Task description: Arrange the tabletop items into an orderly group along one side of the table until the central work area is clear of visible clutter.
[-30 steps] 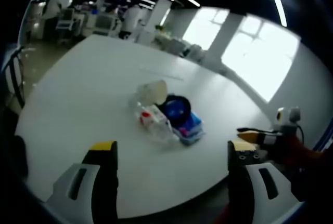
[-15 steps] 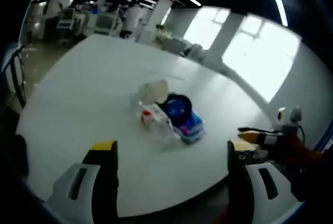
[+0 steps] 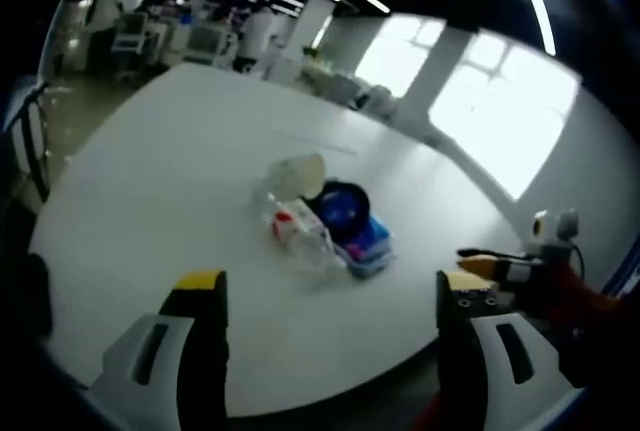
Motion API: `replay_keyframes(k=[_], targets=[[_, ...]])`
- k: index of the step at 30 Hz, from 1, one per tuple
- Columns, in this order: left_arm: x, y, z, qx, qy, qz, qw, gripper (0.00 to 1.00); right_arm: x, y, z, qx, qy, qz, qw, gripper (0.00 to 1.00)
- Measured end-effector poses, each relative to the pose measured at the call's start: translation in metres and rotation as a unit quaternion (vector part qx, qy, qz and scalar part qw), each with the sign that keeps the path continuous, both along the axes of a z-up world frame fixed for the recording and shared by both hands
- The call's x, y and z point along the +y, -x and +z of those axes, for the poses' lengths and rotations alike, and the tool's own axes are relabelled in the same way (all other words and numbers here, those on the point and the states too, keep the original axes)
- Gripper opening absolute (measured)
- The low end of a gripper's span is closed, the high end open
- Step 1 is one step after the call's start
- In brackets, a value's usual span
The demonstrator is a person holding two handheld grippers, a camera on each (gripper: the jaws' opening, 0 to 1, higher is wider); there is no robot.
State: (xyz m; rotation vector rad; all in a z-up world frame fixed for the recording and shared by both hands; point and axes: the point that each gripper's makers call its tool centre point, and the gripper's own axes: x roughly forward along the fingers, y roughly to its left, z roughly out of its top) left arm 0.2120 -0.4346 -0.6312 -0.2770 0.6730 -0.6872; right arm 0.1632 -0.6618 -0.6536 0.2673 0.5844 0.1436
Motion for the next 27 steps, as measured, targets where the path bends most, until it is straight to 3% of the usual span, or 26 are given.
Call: replay_keyframes(k=[27], targets=[[-0.0007, -0.0001, -0.0016, 0.005, 0.005, 0.0, 1.0, 0.82, 0.0003, 0.0004, -0.0022, 0.006, -0.005, 0.0, 1.0, 0.7]])
